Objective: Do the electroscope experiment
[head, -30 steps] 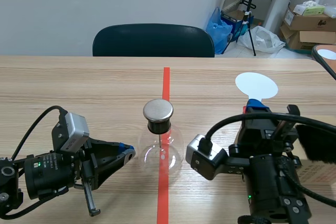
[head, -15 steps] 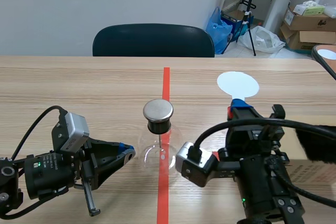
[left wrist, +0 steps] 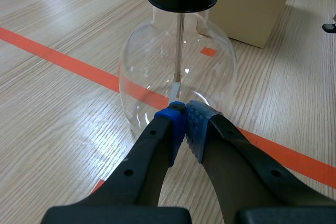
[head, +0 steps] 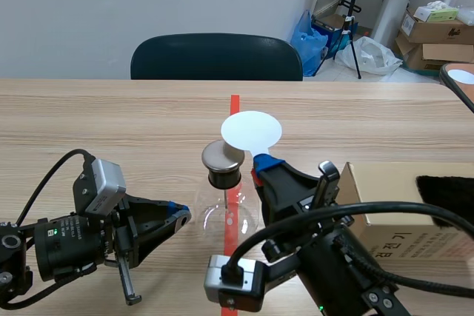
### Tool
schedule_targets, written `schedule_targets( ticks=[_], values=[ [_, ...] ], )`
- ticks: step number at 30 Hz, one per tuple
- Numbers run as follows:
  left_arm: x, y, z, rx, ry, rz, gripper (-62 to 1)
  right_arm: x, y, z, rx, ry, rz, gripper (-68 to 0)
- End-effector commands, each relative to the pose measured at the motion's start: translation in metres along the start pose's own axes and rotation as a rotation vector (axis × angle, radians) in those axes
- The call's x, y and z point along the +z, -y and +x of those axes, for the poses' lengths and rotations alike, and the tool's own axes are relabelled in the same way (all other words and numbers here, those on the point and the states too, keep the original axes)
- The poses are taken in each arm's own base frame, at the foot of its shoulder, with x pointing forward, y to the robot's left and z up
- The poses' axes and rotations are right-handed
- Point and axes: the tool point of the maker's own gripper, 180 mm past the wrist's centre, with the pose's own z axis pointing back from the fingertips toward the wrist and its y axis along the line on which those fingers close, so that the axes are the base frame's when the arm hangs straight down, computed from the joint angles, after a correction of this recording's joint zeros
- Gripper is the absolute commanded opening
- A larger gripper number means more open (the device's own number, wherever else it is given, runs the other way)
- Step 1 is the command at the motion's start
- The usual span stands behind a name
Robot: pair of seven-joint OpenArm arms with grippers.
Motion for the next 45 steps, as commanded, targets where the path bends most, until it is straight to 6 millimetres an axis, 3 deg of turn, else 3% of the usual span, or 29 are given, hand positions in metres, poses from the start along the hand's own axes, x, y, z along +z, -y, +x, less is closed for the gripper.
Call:
schedule_targets(
  ticks=[1,11,45],
  values=[
    [-0.003,-0.001,0.009,-0.003,0.032,0.0,-57.5,-0.003,0.011,0.002,0.012,0.023,-0.037,-65.8],
    [-0.003,-0.001,0.009,-0.003,0.032,0.0,-57.5,-0.002,0.011,0.017,0.013,0.109,-0.037,-65.8],
    [-0.003,-0.001,0.009,-0.003,0.032,0.0,-57.5,-0.002,0.011,0.017,0.013,0.109,-0.037,-65.8]
  ],
)
